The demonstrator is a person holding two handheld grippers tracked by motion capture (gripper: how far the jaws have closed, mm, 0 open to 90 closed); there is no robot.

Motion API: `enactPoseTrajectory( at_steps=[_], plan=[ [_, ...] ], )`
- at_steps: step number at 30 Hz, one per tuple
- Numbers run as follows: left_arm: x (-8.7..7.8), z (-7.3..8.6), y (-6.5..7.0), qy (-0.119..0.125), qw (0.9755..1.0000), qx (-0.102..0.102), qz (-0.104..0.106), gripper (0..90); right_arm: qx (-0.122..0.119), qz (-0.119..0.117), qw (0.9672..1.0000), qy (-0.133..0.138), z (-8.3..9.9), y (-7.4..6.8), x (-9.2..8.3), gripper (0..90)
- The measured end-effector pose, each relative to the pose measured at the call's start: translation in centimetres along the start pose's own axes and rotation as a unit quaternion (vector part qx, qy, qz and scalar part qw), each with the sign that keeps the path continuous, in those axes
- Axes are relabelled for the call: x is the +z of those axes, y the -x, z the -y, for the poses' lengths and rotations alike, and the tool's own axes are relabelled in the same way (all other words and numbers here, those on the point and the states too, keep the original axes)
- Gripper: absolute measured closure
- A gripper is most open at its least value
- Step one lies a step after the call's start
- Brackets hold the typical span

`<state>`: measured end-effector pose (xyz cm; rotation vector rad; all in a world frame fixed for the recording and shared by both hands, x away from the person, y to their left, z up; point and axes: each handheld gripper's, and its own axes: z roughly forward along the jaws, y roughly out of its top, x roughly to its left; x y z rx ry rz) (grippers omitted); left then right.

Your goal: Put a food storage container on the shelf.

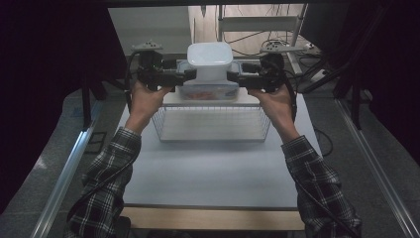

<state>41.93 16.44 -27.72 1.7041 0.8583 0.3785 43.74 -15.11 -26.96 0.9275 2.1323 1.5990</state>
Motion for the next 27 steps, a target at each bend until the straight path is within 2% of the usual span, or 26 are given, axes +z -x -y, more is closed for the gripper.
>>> enactPoseTrajectory(
  at_steps=[6, 17, 24, 27],
  plan=[
    [-0.5, 1.1, 0.3, -0.004, 0.9999, 0.011, -0.009, 6.1, -0.003, -0.004, 1.0000, -0.008, 0.8, -0.2, -0.1, 24.5],
    [-1.3, 3.1, 0.9, -0.006, 0.9994, 0.034, -0.009, 5.4, -0.005, -0.012, 0.9999, -0.010, 1.8, -0.5, -0.5, 20.9],
    [-1.6, 4.1, 1.9, -0.011, 0.9979, 0.061, -0.017, 4.9, -0.017, -0.023, 0.9995, -0.011, 2.7, -1.2, -0.8, 17.9],
    [-1.6, 4.8, 2.3, -0.017, 0.9981, 0.058, -0.010, 4.5, -0.025, -0.026, 0.9992, -0.016, 3.3, -1.6, -0.7, 16.3]
  ],
)
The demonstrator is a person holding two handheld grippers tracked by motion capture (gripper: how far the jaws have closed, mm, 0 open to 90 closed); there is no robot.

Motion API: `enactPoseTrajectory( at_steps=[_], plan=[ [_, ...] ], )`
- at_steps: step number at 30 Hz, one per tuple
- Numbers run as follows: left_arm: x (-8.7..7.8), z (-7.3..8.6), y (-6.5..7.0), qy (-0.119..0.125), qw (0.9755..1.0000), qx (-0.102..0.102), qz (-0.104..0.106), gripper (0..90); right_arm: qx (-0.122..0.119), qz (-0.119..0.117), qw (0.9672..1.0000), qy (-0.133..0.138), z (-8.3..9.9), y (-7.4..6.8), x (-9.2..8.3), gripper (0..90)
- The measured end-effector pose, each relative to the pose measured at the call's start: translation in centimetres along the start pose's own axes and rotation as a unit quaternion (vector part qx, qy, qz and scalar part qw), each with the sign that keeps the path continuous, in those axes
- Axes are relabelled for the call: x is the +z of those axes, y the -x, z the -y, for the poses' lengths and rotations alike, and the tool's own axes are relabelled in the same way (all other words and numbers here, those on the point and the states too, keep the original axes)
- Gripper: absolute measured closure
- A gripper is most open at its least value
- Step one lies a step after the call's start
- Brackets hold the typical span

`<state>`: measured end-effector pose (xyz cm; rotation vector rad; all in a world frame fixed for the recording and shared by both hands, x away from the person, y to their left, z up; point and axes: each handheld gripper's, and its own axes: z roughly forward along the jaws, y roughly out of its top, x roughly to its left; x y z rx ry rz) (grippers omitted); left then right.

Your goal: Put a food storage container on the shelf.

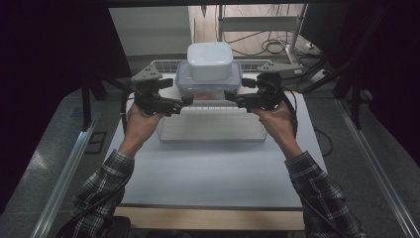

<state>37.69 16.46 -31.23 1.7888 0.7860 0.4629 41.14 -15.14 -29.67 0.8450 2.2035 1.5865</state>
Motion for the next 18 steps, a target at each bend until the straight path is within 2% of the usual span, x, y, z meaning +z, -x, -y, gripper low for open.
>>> enactPoseTrajectory(
  at_steps=[5, 18],
  plan=[
    [0.1, 1.0, 0.6, -0.008, 0.9999, 0.004, 0.009, 4.0, -0.004, -0.008, 0.9999, -0.005, 1.1, -0.5, 0.2, 13.7],
    [0.4, 3.2, 1.9, -0.009, 0.9995, 0.002, 0.031, 4.1, -0.015, -0.017, 0.9995, -0.020, 3.3, -1.4, 0.3, 9.4]
  ],
)
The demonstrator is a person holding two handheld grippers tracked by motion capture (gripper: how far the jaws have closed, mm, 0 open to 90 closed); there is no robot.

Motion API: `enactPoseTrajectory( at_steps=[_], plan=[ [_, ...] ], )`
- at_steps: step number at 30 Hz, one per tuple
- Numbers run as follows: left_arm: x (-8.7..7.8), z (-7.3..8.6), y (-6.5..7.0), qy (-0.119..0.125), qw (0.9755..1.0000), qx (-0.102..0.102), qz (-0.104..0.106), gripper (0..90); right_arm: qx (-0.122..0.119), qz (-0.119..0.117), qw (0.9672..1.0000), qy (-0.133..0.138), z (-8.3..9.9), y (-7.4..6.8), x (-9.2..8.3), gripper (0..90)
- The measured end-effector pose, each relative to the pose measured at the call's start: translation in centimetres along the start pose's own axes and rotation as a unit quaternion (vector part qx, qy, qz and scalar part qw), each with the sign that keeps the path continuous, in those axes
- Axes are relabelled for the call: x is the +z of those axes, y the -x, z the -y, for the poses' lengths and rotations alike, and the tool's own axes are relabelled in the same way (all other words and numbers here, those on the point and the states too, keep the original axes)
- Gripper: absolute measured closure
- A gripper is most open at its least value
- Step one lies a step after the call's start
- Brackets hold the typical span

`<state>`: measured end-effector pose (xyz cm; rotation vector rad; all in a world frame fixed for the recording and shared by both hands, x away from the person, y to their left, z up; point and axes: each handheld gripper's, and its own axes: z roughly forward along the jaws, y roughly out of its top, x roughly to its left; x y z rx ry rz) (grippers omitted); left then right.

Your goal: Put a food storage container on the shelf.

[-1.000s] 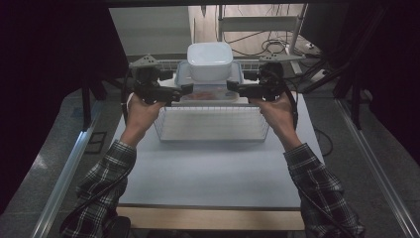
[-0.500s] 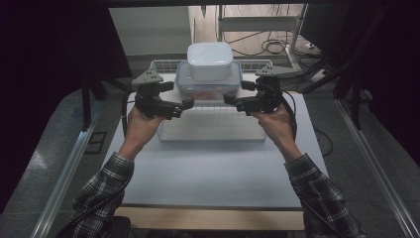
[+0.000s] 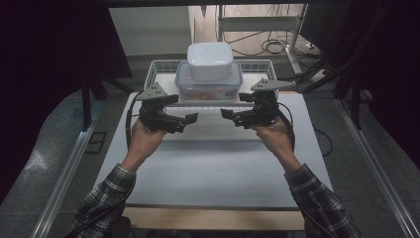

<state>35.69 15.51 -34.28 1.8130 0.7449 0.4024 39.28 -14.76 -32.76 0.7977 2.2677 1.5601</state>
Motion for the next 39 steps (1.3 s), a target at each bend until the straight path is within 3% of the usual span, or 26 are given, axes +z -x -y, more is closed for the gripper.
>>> enactPoseTrajectory(
  at_steps=[15, 28, 39],
  plan=[
    [0.8, 3.8, 1.0, -0.009, 0.9998, -0.004, 0.015, 3.9, -0.002, -0.007, 0.9998, -0.018, 3.4, -0.4, 0.0, 6.4],
    [1.3, 7.4, 2.2, -0.015, 0.9997, -0.012, 0.014, 3.9, -0.007, -0.002, 0.9991, -0.042, 7.5, -0.8, -0.3, 5.9],
    [1.3, 10.0, 3.2, -0.031, 0.9995, -0.010, 0.005, 3.9, -0.018, 0.009, 0.9982, -0.057, 9.6, -1.1, -0.9, 4.9]
  ],
)
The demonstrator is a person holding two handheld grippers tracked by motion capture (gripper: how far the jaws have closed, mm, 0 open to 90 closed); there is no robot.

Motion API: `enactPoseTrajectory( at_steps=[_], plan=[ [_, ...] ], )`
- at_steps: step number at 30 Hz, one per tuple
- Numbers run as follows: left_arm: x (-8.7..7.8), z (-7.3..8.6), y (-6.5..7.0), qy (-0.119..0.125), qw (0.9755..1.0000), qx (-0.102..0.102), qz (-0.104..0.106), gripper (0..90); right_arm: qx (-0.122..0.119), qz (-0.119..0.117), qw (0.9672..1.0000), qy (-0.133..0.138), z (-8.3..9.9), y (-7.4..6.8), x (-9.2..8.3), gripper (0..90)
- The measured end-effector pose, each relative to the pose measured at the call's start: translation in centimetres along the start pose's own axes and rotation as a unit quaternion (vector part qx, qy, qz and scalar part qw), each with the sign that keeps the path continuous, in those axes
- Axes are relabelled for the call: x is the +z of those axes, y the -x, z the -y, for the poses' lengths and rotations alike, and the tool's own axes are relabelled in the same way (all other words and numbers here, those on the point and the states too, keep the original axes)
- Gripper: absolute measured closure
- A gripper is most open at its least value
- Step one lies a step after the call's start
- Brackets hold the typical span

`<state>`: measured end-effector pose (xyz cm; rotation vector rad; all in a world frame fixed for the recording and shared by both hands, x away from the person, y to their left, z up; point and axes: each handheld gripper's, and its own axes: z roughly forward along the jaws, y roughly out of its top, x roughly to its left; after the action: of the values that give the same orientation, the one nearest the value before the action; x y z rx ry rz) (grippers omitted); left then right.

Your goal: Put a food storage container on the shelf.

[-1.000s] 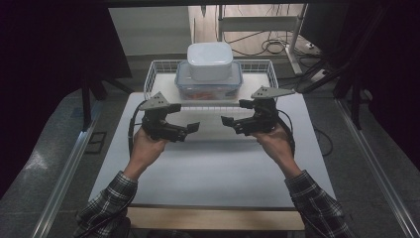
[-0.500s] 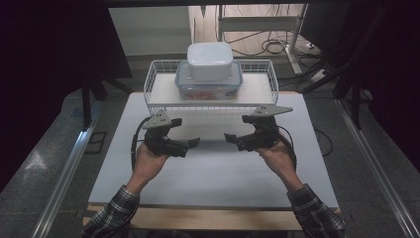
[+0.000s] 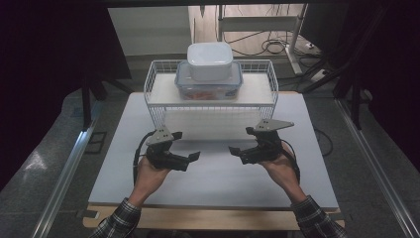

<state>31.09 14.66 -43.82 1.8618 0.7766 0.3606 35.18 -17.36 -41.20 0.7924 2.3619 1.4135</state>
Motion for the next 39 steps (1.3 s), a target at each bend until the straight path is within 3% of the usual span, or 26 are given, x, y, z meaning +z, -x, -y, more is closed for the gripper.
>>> enactPoseTrajectory(
  at_steps=[6, 11, 22, 31, 39],
  plan=[
    [-0.5, 1.4, 0.4, 0.000, 1.0000, -0.001, -0.004, 4.2, 0.015, 0.006, 0.9999, -0.003, 1.5, -0.3, -0.2, 0.2],
    [-0.7, 2.7, 1.0, -0.006, 0.9999, 0.011, -0.010, 3.3, 0.020, 0.003, 0.9998, -0.007, 2.6, -0.5, -0.3, 0.0],
    [-0.4, 6.1, 1.4, -0.039, 0.9987, 0.007, -0.033, 1.9, 0.031, -0.003, 0.9993, -0.022, 5.3, -0.9, -0.7, 0.0],
    [-0.2, 8.0, 1.9, -0.064, 0.9973, 0.006, -0.035, 1.6, 0.039, -0.006, 0.9980, -0.048, 8.0, -1.2, -0.4, 0.0],
    [0.8, 9.1, 2.2, -0.099, 0.9943, 0.008, -0.039, 1.2, 0.038, 0.006, 0.9955, -0.086, 9.9, -1.5, 0.3, 0.0]
  ],
)
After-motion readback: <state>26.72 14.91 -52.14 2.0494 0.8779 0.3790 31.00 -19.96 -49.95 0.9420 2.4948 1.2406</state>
